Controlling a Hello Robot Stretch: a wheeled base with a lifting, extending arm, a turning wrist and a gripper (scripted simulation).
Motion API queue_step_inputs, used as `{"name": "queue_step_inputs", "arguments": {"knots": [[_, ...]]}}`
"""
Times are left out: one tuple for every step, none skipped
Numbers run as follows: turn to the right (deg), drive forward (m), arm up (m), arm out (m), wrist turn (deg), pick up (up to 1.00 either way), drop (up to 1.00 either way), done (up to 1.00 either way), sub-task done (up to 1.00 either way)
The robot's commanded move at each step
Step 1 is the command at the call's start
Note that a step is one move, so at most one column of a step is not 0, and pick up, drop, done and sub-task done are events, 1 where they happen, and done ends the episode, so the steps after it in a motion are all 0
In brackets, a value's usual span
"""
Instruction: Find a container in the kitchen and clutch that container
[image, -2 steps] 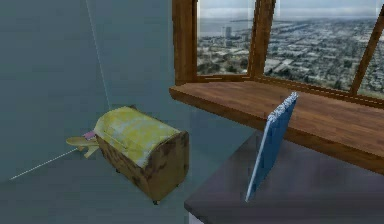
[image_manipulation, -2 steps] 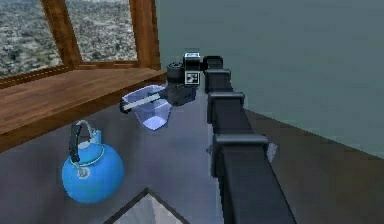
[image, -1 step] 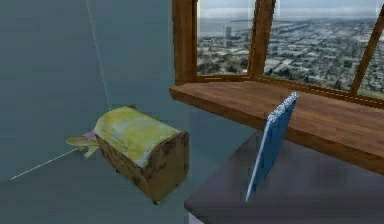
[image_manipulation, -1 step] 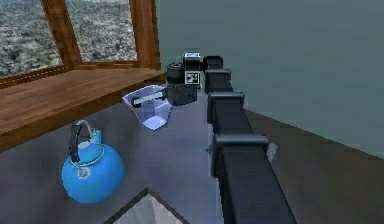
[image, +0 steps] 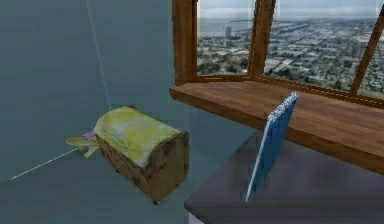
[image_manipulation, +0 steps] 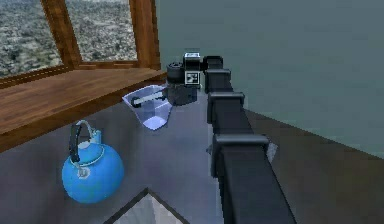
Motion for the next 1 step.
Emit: {"name": "queue_step_inputs", "arguments": {"knots": [[0.0,0.00,0.00,0.00,0.0,0.00,0.00,1.00,0.00]]}}
